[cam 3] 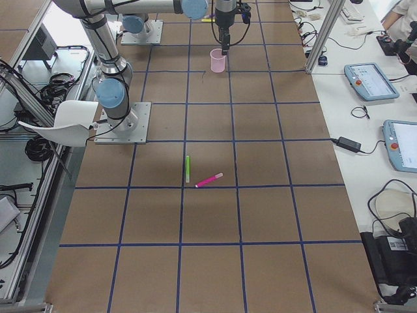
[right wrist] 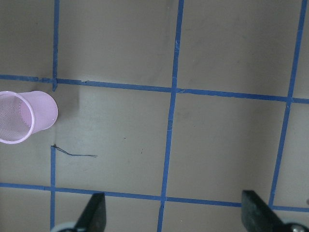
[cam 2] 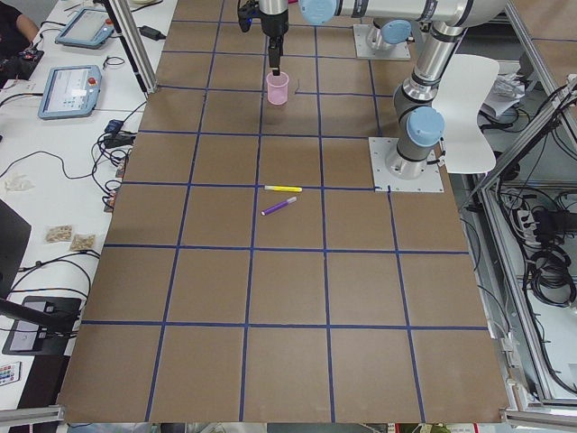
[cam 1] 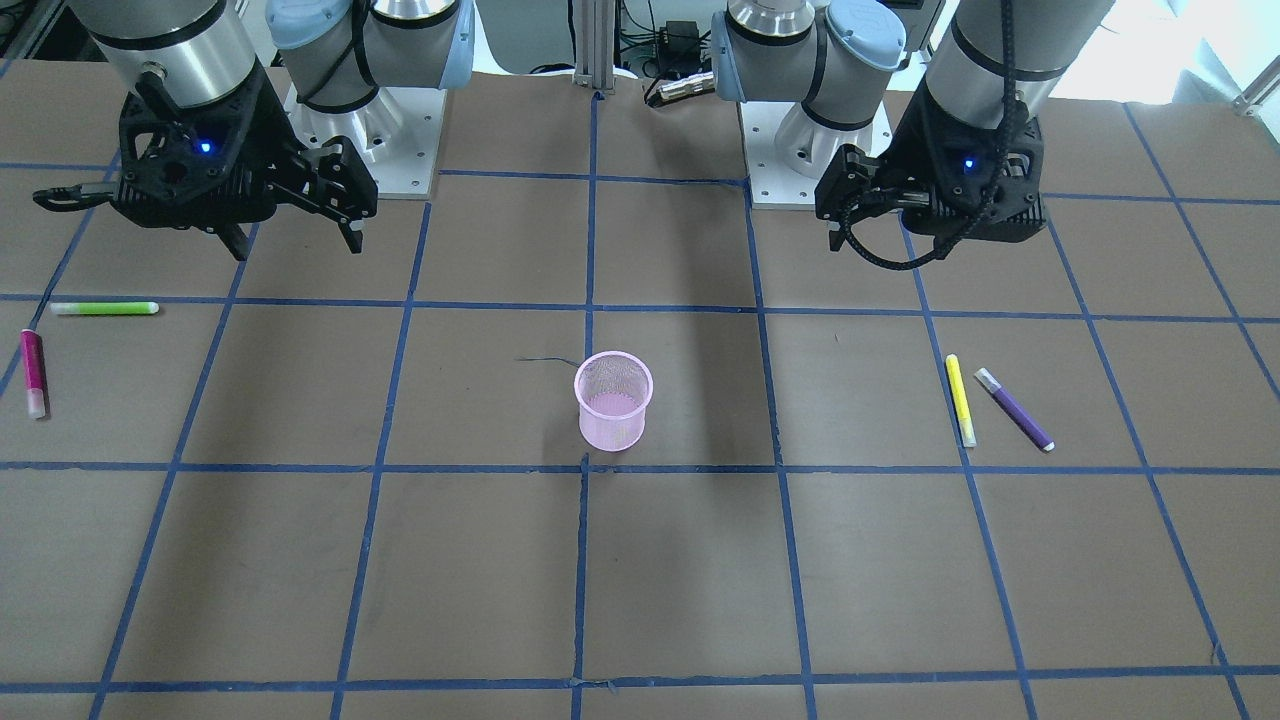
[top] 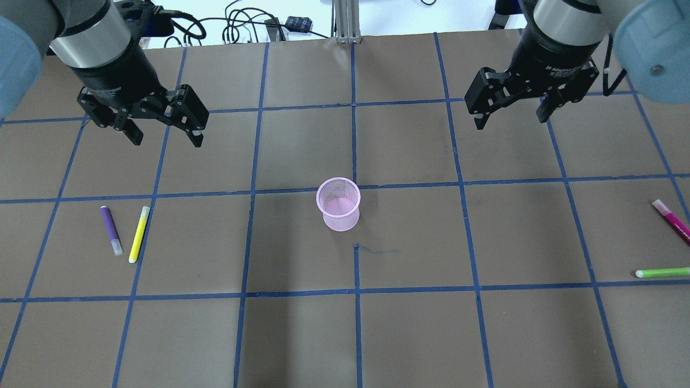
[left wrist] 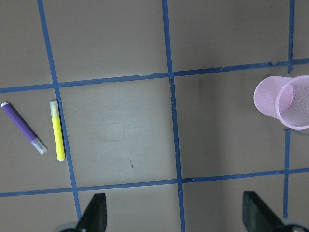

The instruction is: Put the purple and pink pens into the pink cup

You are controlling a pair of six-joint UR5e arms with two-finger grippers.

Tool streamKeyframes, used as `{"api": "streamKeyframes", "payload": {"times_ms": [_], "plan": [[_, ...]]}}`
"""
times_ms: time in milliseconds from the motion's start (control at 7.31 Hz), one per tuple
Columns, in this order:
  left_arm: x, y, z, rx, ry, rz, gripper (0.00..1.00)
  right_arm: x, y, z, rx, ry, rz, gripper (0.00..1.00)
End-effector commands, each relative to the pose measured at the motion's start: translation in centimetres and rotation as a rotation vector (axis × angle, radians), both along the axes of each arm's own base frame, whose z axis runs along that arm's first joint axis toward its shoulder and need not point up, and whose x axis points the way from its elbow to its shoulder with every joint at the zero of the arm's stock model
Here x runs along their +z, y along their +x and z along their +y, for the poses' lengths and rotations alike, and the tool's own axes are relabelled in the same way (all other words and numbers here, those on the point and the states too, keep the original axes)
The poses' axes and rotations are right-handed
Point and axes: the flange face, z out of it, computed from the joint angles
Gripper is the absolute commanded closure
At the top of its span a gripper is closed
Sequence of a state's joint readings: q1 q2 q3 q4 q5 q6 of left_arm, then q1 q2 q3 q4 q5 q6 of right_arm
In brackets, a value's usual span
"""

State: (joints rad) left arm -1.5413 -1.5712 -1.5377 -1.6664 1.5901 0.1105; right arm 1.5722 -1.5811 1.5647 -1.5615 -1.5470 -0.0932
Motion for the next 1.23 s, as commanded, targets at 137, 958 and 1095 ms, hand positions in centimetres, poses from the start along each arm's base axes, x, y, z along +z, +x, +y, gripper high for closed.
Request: {"api": "streamKeyframes", "payload": {"times_ms": [137, 958, 1095], "plan": [[0.0, 0.0, -0.1, 0.000, -0.006, -0.002, 0.00, -0.1, -1.0, 0.1, 0.017, 0.015, 0.037, 0.00], [-3.0, 9.9, -3.3, 0.179, 0.034, -0.033, 0.00, -13.3, -29.7, 3.2, 0.312, 0.043, 0.038, 0.00], [-3.8, 9.9, -3.2, 0.179, 0.040, -0.034, 0.00, -15.2, -34.3, 5.1, 0.369, 0.006, 0.068, 0.00]]}}
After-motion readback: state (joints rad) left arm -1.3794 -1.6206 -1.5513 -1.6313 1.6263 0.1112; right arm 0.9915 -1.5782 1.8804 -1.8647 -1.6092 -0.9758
